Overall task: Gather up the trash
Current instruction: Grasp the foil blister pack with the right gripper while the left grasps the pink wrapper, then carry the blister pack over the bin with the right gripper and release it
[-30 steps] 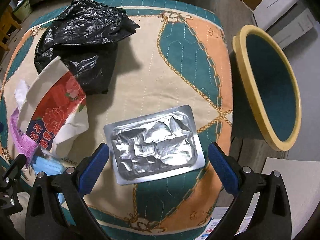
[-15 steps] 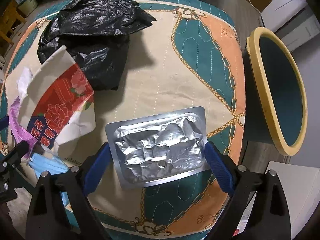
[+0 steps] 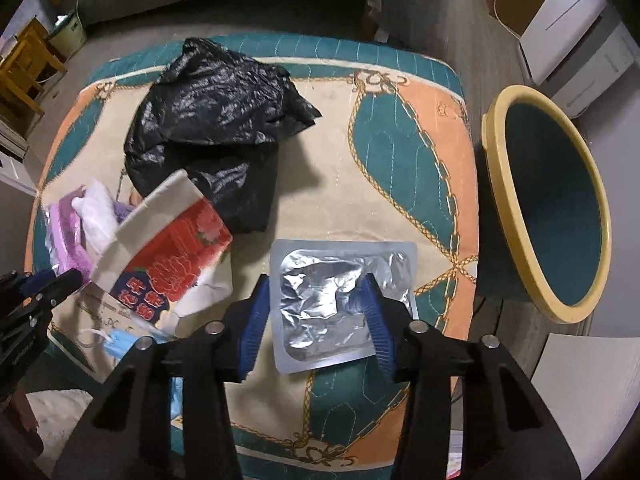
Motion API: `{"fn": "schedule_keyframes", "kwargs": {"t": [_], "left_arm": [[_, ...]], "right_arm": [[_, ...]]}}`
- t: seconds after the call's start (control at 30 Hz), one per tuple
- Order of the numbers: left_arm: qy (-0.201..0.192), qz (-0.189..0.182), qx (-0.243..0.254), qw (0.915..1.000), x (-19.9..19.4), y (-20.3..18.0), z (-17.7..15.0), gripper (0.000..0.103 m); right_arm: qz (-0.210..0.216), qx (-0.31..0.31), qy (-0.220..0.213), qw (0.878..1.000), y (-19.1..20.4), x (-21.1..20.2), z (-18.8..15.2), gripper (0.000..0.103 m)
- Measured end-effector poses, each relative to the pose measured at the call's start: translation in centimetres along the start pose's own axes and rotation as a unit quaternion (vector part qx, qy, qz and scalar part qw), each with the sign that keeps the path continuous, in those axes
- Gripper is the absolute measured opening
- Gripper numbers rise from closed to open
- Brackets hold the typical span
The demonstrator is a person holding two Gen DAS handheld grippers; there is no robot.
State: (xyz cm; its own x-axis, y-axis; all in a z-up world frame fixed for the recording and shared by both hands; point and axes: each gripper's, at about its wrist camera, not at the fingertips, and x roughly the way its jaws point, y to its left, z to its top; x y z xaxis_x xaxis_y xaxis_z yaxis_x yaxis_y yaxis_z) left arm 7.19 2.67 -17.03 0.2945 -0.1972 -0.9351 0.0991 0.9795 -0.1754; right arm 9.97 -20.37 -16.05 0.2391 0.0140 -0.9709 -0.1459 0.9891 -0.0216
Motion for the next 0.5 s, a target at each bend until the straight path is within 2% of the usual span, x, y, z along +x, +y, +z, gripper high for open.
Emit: {"fn": "schedule_keyframes", "kwargs": {"t": [0.13,0.23,0.37,0.5], "left_arm": [[-0.023,-0.004,0.000,0.9997,-1.5,-0.1,0.4,0.009],[-0.054,-0.006,0.012,0.9984,-3.1,-0.7,0.8,0.007],[-0.075,-0.011,0.023,0.9969,-4.2,-1.2,0.6,0.007],[-0.104,-0.012,0.037,0.9938,-5.2,-3.1,1.3,0.007]], "right_arm": [[-0.005,-0.013,-0.025,1.000,-0.2,-1.9,0.5,0.019],[-0.007,-0.004,-0.039,0.999,-0.7,-3.1,1.0,0.016],[-0.013,0.002,-0.057,0.998,-2.0,-4.2,1.5,0.012],[-0.002,0.023,-0.076,0.997,-2.8,-5.5,1.6,0.001]]}}
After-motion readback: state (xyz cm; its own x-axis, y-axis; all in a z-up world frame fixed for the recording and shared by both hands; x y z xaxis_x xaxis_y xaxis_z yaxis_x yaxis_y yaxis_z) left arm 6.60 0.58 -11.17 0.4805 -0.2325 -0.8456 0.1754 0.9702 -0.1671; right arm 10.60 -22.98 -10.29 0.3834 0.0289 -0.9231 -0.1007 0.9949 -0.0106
